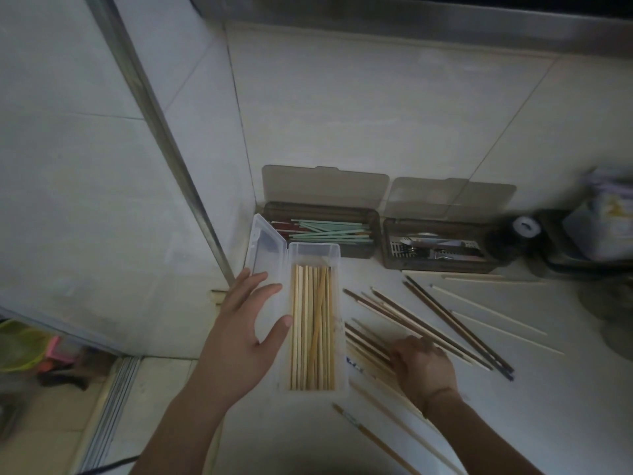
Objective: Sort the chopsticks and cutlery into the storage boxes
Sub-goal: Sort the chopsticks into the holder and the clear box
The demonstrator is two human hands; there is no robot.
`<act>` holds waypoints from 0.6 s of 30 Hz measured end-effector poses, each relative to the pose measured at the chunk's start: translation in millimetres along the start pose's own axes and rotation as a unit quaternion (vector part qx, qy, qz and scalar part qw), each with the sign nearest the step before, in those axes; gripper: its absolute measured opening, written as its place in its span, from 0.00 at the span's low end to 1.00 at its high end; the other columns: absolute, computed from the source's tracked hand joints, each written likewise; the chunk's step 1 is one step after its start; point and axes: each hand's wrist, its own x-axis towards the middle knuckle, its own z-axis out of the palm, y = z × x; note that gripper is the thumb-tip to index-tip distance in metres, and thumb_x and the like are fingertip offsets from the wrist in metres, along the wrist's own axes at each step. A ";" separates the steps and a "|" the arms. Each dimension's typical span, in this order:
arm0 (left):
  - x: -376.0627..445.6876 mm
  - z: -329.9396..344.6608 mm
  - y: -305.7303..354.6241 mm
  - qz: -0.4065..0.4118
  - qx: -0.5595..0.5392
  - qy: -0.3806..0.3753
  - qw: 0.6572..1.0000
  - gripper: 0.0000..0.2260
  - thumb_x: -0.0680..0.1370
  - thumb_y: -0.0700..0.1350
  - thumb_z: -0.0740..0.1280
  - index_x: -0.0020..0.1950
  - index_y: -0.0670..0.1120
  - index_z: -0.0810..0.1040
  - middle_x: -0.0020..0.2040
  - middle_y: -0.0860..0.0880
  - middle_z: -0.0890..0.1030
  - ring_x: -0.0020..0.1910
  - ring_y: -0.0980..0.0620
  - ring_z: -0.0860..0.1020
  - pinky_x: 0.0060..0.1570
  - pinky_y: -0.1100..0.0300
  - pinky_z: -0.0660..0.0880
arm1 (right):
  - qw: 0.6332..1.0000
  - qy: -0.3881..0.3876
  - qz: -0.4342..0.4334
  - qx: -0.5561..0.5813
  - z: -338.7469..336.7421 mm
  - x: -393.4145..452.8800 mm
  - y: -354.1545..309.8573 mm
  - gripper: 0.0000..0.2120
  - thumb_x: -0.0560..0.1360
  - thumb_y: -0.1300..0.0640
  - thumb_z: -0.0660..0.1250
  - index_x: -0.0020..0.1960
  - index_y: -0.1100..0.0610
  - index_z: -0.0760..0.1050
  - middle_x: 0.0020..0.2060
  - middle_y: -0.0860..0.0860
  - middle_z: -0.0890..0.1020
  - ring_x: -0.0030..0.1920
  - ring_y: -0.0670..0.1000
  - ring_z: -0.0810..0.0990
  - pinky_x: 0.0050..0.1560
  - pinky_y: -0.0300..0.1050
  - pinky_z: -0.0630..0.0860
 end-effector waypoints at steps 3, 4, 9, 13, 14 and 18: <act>0.4 0.5 0.2 -0.001 0.002 0.000 1.000 0.26 0.73 0.65 0.56 0.67 0.55 0.72 0.72 0.58 0.66 0.76 0.61 0.54 0.68 0.58 0.58 | 0.998 0.042 -0.034 -0.018 1.8 -2.6 2.5 0.13 0.57 0.63 0.79 0.35 0.52 0.79 0.32 0.49 0.79 0.32 0.56 0.78 0.30 0.44 0.72; 0.5 0.6 -0.2 -0.001 0.002 0.000 1.000 0.26 0.73 0.65 0.56 0.67 0.55 0.72 0.72 0.58 0.66 0.76 0.61 0.54 0.68 0.58 0.58 | 0.998 0.046 -0.034 -0.023 2.7 -2.0 4.1 0.12 0.58 0.63 0.80 0.35 0.52 0.79 0.32 0.49 0.79 0.32 0.56 0.78 0.30 0.44 0.72; 0.1 0.3 -1.6 -0.003 0.003 -0.001 1.000 0.26 0.74 0.66 0.56 0.67 0.55 0.72 0.72 0.58 0.66 0.76 0.60 0.55 0.69 0.56 0.59 | 0.999 0.040 0.014 -0.030 3.5 -0.8 13.5 0.13 0.59 0.64 0.79 0.38 0.51 0.81 0.33 0.49 0.80 0.35 0.56 0.80 0.30 0.46 0.75; -0.3 -0.1 -0.7 -0.004 0.002 -0.002 1.000 0.26 0.74 0.66 0.56 0.67 0.55 0.72 0.73 0.57 0.66 0.76 0.60 0.55 0.69 0.55 0.60 | 0.997 0.033 -0.006 -0.065 3.0 -2.9 15.1 0.14 0.56 0.64 0.79 0.39 0.52 0.81 0.35 0.51 0.80 0.35 0.57 0.80 0.30 0.48 0.75; -0.5 -0.4 -0.3 -0.006 0.002 -0.003 1.000 0.27 0.73 0.66 0.55 0.67 0.55 0.72 0.73 0.57 0.66 0.76 0.60 0.54 0.69 0.55 0.60 | 0.997 0.023 -0.001 -0.071 2.7 -4.1 14.1 0.14 0.57 0.62 0.80 0.39 0.52 0.82 0.36 0.51 0.81 0.36 0.57 0.80 0.31 0.48 0.76; 0.2 -0.8 1.1 -0.004 0.001 -0.005 1.000 0.27 0.73 0.65 0.56 0.68 0.54 0.72 0.73 0.57 0.66 0.76 0.60 0.54 0.69 0.57 0.58 | 0.995 -0.012 0.058 -0.086 5.6 -7.0 14.1 0.07 0.68 0.53 0.75 0.45 0.50 0.81 0.43 0.50 0.81 0.45 0.55 0.80 0.39 0.47 0.74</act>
